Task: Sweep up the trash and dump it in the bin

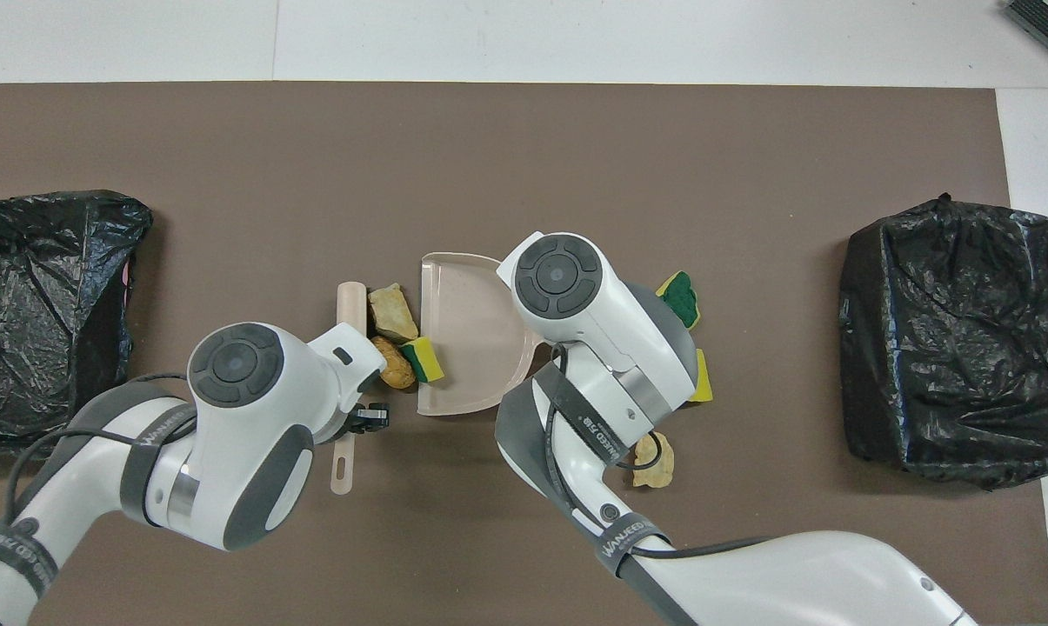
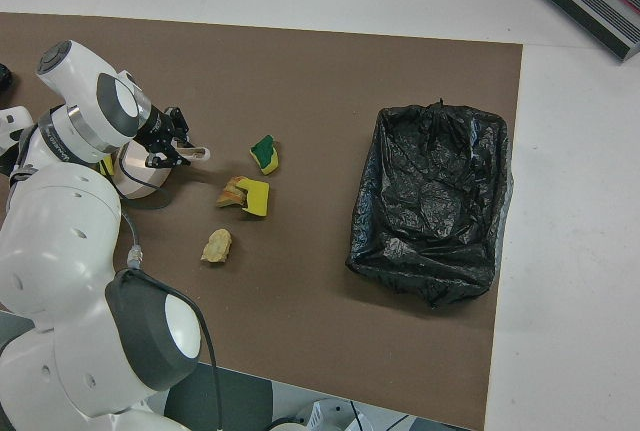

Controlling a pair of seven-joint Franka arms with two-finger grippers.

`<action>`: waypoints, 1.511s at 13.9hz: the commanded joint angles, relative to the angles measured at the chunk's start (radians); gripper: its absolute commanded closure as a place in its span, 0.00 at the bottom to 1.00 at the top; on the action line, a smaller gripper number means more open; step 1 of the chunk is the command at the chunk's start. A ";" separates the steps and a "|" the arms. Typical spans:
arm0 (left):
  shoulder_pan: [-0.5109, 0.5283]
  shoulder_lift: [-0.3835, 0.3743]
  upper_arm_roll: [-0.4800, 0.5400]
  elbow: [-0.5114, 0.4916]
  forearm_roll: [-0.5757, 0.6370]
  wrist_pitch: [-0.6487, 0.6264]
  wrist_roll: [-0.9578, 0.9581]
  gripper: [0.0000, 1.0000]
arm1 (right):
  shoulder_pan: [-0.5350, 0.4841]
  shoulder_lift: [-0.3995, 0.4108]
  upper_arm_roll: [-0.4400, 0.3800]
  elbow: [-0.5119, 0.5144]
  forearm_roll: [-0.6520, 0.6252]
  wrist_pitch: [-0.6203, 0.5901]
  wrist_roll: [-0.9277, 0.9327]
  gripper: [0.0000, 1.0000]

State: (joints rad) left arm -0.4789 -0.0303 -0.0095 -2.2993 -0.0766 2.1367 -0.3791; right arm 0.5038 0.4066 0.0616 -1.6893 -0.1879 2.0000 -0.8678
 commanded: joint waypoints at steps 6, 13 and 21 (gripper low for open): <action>-0.165 -0.028 0.014 -0.009 -0.118 0.100 -0.017 1.00 | 0.009 0.018 0.006 -0.001 -0.002 0.049 0.066 1.00; -0.025 -0.074 0.029 0.167 -0.106 -0.200 -0.020 1.00 | -0.011 0.000 0.006 0.010 -0.005 0.026 0.041 1.00; -0.088 -0.261 -0.003 0.066 -0.048 -0.405 -0.150 1.00 | -0.115 -0.120 0.009 0.020 -0.001 -0.105 -0.014 1.00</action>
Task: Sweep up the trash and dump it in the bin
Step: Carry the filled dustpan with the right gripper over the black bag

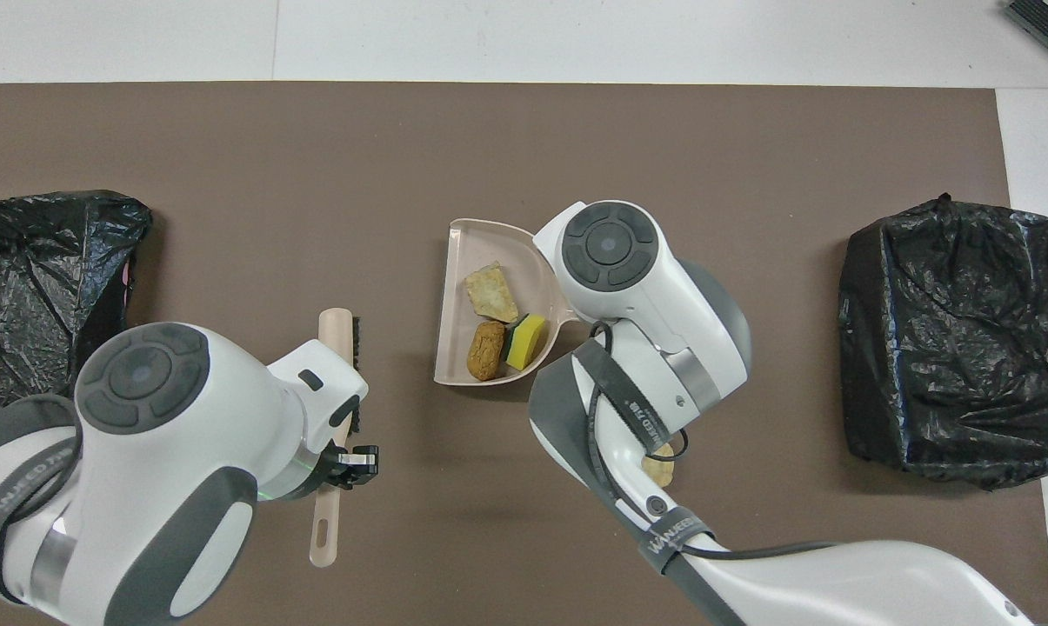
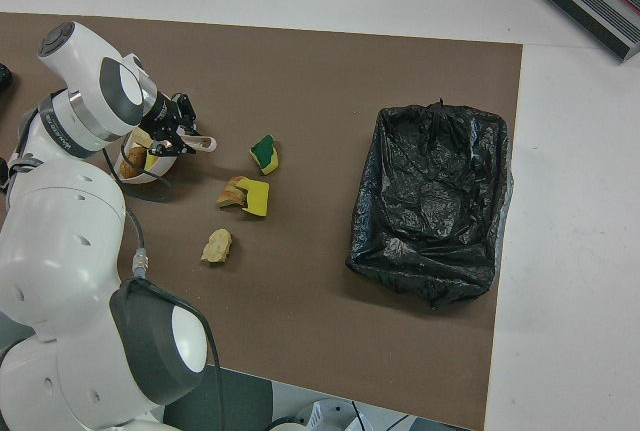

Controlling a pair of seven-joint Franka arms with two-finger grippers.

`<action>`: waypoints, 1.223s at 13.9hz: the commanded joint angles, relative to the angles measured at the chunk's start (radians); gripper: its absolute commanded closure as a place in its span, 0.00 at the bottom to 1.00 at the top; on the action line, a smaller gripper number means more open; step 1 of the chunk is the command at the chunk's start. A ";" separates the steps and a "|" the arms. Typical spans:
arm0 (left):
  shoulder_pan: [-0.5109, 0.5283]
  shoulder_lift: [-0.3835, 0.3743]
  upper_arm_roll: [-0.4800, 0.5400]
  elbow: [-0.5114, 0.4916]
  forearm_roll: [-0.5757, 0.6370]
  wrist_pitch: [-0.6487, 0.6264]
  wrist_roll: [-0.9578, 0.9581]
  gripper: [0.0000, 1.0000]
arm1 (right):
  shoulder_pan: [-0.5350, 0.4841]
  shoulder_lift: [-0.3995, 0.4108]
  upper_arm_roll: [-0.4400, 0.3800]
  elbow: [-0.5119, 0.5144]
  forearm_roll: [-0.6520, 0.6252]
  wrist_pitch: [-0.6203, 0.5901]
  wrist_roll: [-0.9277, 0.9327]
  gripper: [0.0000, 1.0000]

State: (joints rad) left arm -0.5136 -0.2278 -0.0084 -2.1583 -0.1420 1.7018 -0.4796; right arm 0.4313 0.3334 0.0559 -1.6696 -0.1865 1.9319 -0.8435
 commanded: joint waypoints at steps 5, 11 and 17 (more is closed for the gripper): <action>-0.244 -0.032 -0.005 -0.173 0.019 0.263 -0.289 1.00 | -0.135 -0.092 0.012 0.085 0.005 -0.189 -0.192 1.00; -0.408 0.136 -0.007 -0.192 0.018 0.493 -0.378 1.00 | -0.354 -0.112 0.004 0.083 0.004 -0.189 -0.435 1.00; -0.410 0.150 -0.005 -0.235 0.018 0.533 -0.366 1.00 | -0.635 -0.112 0.002 0.083 -0.021 -0.169 -0.742 1.00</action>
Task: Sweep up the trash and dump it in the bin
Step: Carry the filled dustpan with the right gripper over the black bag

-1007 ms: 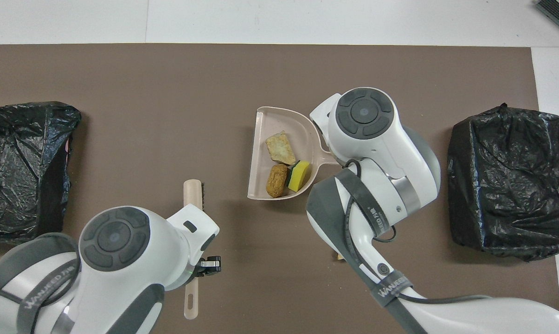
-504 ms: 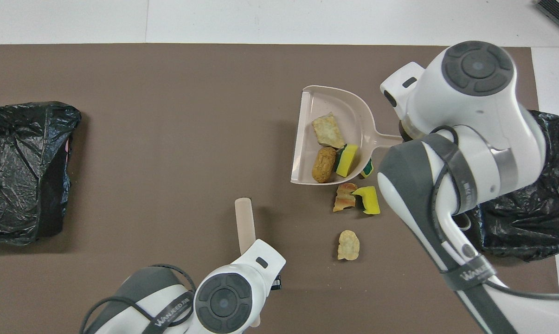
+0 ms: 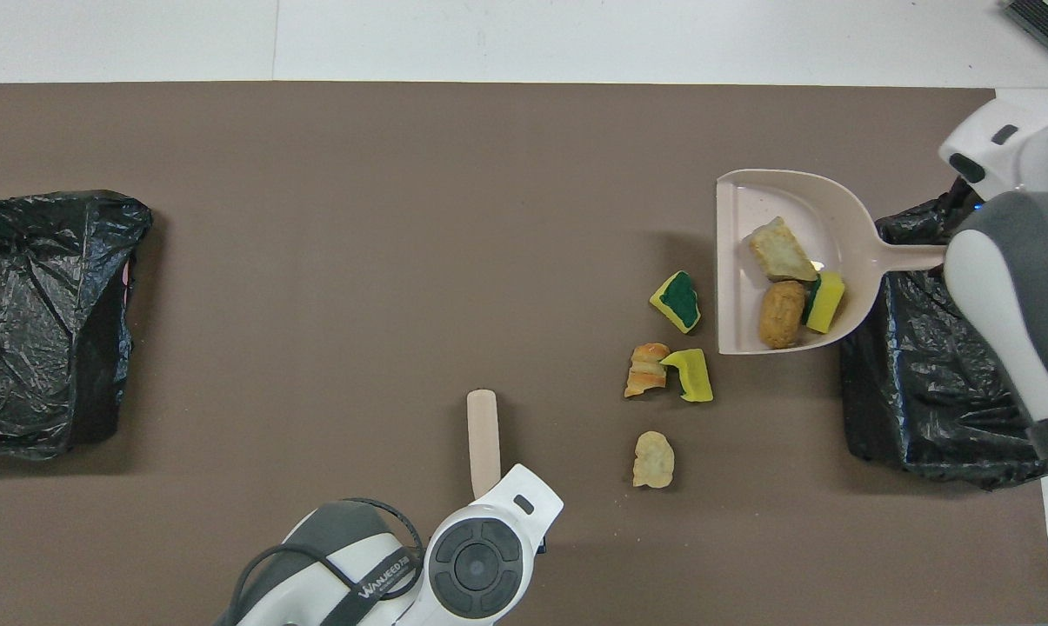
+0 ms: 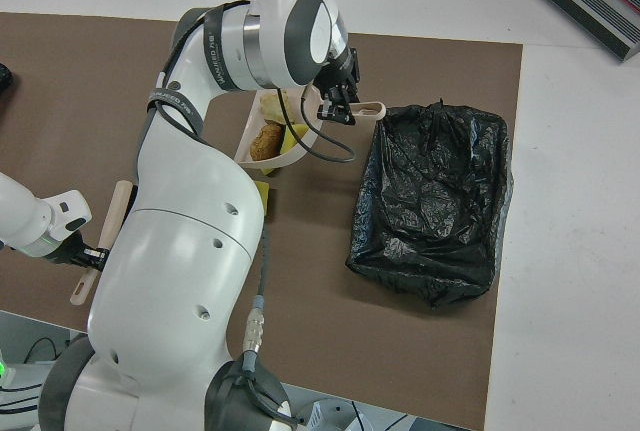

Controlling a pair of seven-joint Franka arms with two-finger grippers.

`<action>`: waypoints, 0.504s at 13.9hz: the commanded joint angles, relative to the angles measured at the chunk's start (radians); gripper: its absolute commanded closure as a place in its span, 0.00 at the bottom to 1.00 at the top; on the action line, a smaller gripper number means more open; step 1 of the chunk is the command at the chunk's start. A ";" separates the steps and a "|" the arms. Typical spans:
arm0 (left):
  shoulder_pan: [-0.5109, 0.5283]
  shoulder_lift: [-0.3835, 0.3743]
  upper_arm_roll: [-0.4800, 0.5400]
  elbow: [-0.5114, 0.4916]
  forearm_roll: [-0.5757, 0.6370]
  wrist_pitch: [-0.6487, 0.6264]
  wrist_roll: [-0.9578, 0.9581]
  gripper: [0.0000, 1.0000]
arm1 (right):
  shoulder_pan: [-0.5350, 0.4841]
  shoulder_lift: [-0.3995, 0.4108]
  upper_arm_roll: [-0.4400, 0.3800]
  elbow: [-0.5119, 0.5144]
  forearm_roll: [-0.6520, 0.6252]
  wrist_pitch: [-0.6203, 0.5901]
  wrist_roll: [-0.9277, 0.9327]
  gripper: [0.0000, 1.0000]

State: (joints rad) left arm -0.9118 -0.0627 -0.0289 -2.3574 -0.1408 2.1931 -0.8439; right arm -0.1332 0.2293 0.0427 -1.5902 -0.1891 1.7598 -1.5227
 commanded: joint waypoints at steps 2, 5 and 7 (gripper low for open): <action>-0.007 -0.016 0.015 -0.055 0.017 0.083 0.038 1.00 | -0.121 -0.030 0.014 0.004 -0.056 0.003 -0.121 1.00; 0.010 -0.011 0.015 -0.060 0.015 0.105 0.048 0.69 | -0.195 -0.056 0.014 -0.005 -0.131 0.019 -0.181 1.00; 0.017 -0.008 0.018 -0.059 0.015 0.106 0.046 0.12 | -0.245 -0.064 0.016 -0.023 -0.222 0.107 -0.197 1.00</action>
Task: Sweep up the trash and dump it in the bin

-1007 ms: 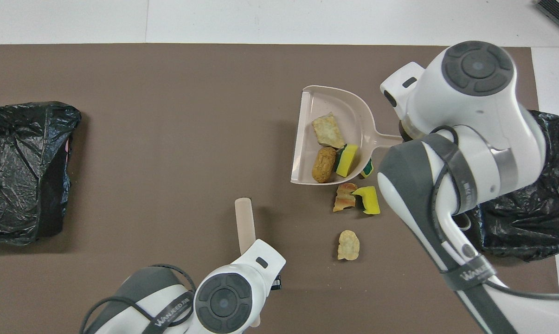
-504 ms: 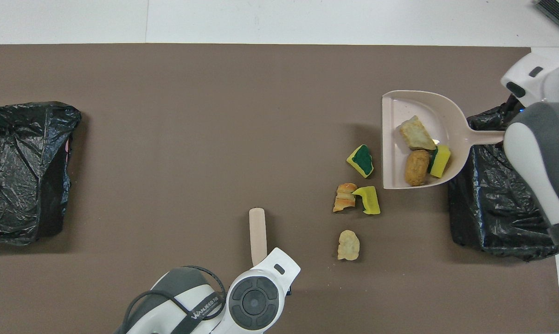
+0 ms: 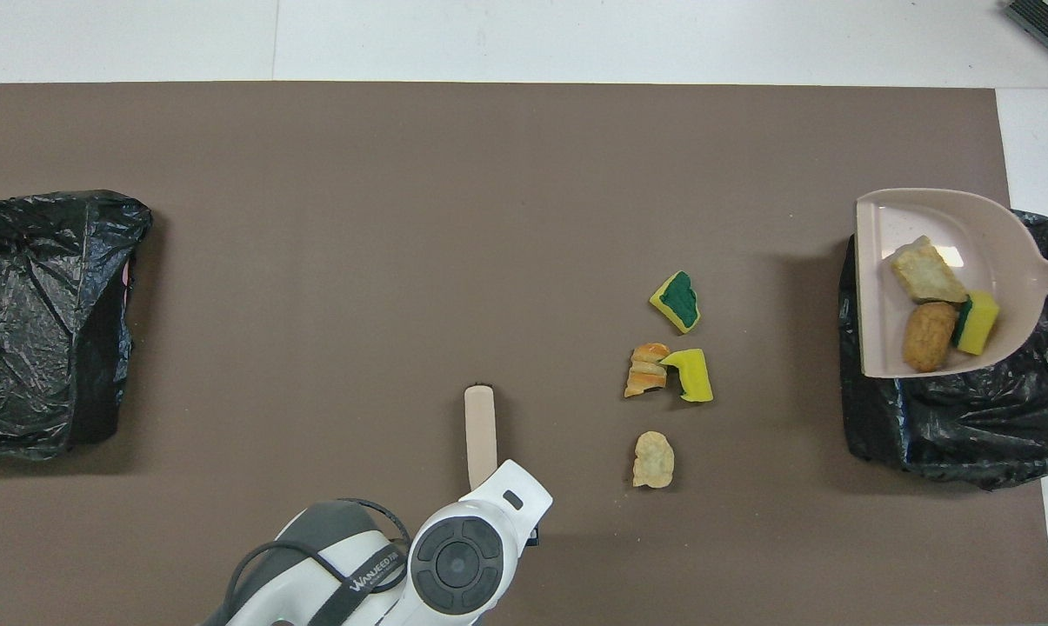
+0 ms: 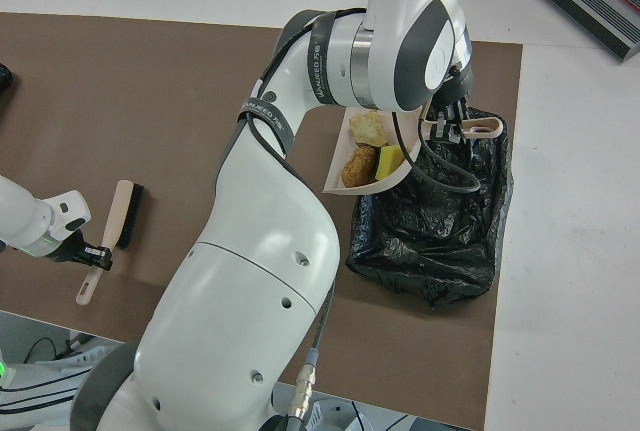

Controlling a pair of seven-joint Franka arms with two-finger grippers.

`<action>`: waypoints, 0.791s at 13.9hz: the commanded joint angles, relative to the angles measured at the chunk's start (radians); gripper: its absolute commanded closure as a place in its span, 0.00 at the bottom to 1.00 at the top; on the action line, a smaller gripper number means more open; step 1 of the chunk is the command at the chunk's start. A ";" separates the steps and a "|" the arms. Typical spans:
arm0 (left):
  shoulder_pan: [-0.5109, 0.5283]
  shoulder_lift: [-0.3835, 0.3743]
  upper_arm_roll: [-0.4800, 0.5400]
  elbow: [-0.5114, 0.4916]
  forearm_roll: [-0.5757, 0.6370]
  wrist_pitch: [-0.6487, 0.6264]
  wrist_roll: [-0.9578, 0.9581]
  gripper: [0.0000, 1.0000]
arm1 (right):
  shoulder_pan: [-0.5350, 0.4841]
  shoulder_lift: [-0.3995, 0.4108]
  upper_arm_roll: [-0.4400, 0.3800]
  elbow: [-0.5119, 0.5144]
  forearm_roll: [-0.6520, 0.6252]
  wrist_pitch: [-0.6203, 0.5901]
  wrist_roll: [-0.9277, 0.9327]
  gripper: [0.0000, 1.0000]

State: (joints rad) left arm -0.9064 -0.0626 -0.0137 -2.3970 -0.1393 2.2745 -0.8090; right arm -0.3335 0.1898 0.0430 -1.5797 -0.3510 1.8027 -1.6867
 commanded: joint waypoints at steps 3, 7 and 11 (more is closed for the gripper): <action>0.053 -0.002 0.006 -0.005 0.013 0.003 0.001 0.00 | -0.073 -0.075 0.015 -0.132 -0.240 0.165 -0.031 1.00; 0.176 -0.002 0.011 0.076 0.017 -0.070 0.008 0.00 | -0.064 -0.162 0.015 -0.294 -0.396 0.245 -0.010 1.00; 0.317 -0.016 0.011 0.133 0.073 -0.119 0.036 0.00 | -0.033 -0.194 0.017 -0.332 -0.554 0.242 0.042 1.00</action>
State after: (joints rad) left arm -0.6447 -0.0681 0.0056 -2.2915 -0.0943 2.2010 -0.7961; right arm -0.3761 0.0403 0.0563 -1.8615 -0.8266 2.0224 -1.6830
